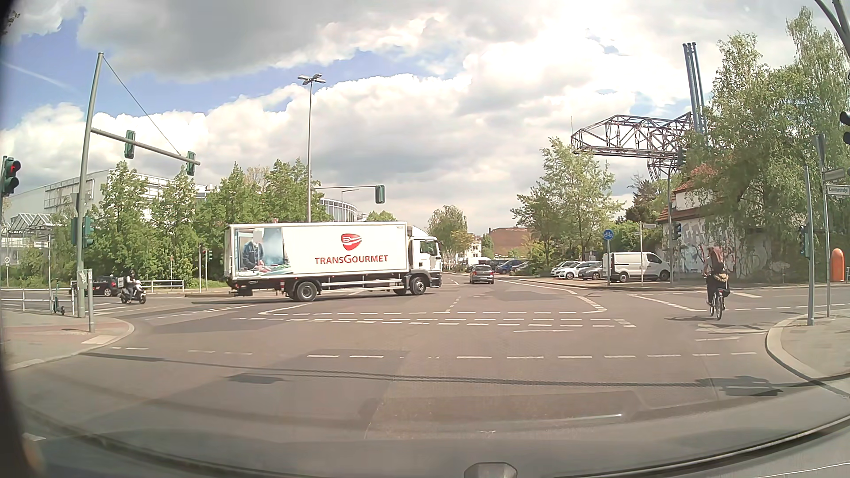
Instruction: Follow the waypoints while adhering to traffic rules and regulations
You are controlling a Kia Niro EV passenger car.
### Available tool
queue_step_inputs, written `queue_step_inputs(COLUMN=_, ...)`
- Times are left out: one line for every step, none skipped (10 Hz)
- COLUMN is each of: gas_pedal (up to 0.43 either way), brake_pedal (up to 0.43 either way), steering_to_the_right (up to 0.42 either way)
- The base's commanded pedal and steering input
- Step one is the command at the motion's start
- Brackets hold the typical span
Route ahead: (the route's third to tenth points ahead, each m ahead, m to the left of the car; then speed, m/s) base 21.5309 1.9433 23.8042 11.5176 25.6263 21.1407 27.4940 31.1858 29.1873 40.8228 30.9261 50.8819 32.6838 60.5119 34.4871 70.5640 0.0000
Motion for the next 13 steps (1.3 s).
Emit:
queue_step_inputs(gas_pedal=0.0, brake_pedal=0.348, steering_to_the_right=-0.005)
queue_step_inputs(gas_pedal=0.0, brake_pedal=0.354, steering_to_the_right=-0.005)
queue_step_inputs(gas_pedal=0.0, brake_pedal=0.354, steering_to_the_right=-0.005)
queue_step_inputs(gas_pedal=0.0, brake_pedal=0.354, steering_to_the_right=-0.005)
queue_step_inputs(gas_pedal=0.0, brake_pedal=0.354, steering_to_the_right=-0.005)
queue_step_inputs(gas_pedal=0.0, brake_pedal=0.354, steering_to_the_right=-0.005)
queue_step_inputs(gas_pedal=0.0, brake_pedal=0.354, steering_to_the_right=-0.005)
queue_step_inputs(gas_pedal=0.0, brake_pedal=0.354, steering_to_the_right=-0.005)
queue_step_inputs(gas_pedal=0.0, brake_pedal=0.354, steering_to_the_right=-0.005)
queue_step_inputs(gas_pedal=0.0, brake_pedal=0.354, steering_to_the_right=-0.005)
queue_step_inputs(gas_pedal=0.0, brake_pedal=0.354, steering_to_the_right=-0.005)
queue_step_inputs(gas_pedal=0.0, brake_pedal=0.354, steering_to_the_right=-0.005)
queue_step_inputs(gas_pedal=0.0, brake_pedal=0.354, steering_to_the_right=-0.005)
